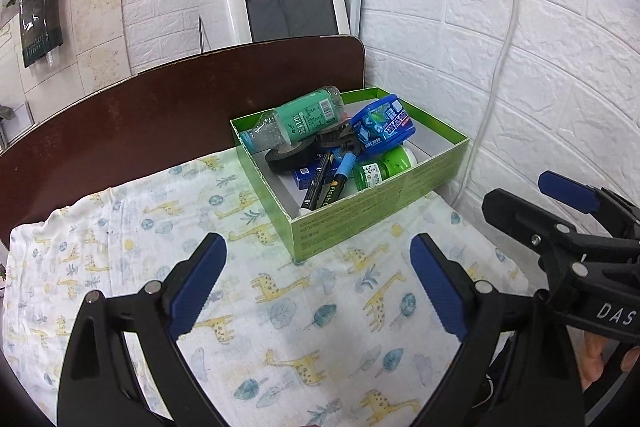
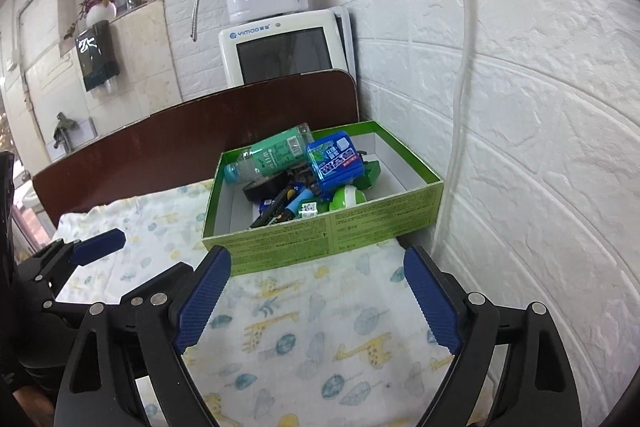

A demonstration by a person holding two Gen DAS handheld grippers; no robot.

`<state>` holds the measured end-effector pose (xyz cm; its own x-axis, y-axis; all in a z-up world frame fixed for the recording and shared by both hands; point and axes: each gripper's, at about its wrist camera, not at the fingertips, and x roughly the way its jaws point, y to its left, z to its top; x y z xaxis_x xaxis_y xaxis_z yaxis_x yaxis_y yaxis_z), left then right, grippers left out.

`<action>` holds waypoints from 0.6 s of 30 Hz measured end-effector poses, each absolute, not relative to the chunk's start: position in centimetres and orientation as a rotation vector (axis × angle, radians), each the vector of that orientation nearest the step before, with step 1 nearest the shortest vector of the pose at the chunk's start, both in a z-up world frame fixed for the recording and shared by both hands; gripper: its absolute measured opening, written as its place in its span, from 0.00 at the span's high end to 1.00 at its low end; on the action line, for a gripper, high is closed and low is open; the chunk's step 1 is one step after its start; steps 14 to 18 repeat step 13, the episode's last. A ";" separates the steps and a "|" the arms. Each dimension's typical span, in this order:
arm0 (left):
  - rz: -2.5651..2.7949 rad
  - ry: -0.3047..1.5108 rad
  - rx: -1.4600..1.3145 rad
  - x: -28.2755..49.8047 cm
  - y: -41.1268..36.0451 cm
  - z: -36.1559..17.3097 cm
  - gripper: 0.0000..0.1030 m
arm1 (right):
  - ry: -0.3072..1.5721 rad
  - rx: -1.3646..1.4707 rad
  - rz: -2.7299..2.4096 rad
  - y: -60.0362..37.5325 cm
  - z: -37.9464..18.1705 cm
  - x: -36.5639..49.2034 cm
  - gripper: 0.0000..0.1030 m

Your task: Organize rigid objects

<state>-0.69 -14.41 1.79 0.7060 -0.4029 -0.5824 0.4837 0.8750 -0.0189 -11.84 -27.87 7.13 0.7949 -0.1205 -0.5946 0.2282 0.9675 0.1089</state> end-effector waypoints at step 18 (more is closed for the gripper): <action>-0.500 0.638 0.117 0.0 -14.1 0.7 0.09 | 0.659 0.219 -0.237 -29.3 5.6 -11.5 0.13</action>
